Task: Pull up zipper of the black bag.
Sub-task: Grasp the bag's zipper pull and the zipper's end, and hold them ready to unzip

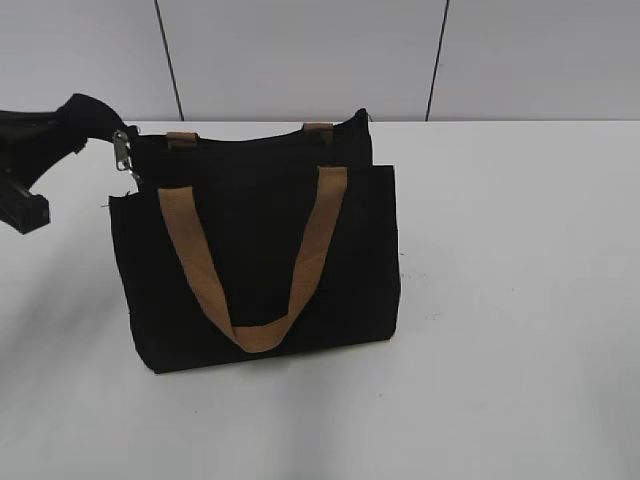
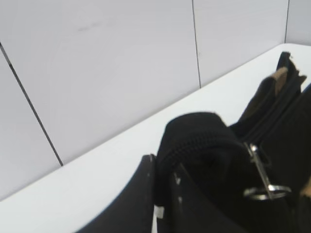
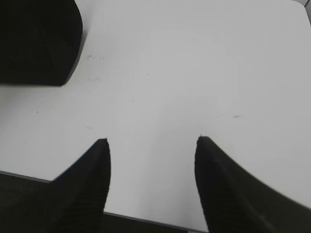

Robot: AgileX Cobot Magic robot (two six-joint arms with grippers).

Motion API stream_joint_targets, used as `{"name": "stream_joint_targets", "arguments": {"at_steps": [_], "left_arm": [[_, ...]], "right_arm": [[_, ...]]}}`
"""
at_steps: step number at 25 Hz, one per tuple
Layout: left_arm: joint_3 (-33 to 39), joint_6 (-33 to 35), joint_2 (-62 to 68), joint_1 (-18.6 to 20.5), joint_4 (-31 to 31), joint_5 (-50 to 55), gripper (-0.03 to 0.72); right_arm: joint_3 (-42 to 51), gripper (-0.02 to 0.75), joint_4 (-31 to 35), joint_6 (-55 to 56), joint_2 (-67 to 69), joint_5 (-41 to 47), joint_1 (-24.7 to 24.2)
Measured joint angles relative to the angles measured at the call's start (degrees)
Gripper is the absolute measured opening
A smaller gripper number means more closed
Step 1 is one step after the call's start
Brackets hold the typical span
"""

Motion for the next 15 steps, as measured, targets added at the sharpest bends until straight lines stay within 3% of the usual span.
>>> {"name": "stream_joint_targets", "arguments": {"at_steps": [15], "left_arm": [[0.05,-2.58,-8.00,-1.16,2.05,2.36,0.012]], "right_arm": [[0.00,0.434,0.00,0.00,0.00,0.00,0.00]]}}
